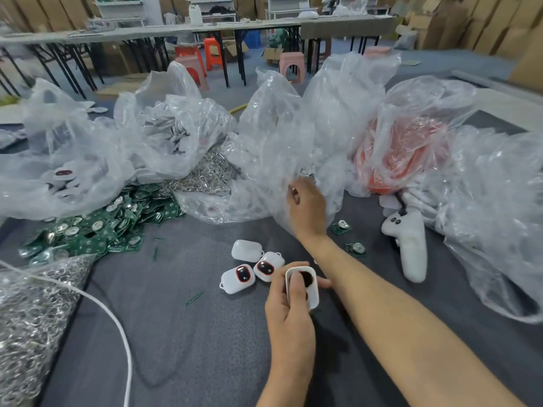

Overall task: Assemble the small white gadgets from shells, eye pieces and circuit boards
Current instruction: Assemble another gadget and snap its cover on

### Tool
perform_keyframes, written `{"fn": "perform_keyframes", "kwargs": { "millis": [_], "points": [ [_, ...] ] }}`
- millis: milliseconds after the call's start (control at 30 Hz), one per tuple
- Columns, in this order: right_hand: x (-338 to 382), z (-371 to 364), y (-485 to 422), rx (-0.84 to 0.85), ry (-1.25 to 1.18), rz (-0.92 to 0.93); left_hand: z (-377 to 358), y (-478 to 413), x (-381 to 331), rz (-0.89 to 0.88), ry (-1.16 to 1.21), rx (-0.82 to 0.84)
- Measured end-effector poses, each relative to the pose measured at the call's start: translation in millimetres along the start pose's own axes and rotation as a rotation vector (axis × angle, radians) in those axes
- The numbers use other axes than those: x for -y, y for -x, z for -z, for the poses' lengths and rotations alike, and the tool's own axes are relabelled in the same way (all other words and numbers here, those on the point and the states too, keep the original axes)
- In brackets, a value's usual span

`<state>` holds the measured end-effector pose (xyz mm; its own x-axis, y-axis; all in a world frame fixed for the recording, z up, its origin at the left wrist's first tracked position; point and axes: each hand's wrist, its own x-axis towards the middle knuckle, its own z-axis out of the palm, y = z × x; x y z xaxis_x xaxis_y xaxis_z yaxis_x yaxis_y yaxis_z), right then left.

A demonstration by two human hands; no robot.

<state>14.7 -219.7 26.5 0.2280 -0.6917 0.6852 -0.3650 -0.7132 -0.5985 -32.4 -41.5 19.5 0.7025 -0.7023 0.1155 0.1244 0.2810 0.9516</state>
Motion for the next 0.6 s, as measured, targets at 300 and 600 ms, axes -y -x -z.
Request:
{"fn": "perform_keyframes", "kwargs": {
  "millis": [300, 600],
  "points": [
    [8.1, 107.4, 82.6, 0.073, -0.668, -0.497, 1.1, 2.7, -1.2, 0.077, 0.067, -0.012],
    [23.4, 136.5, 96.0, 0.208, -0.831, -0.589, 3.7, 3.0, 1.6, 0.098, 0.159, -0.105]
  ]
}}
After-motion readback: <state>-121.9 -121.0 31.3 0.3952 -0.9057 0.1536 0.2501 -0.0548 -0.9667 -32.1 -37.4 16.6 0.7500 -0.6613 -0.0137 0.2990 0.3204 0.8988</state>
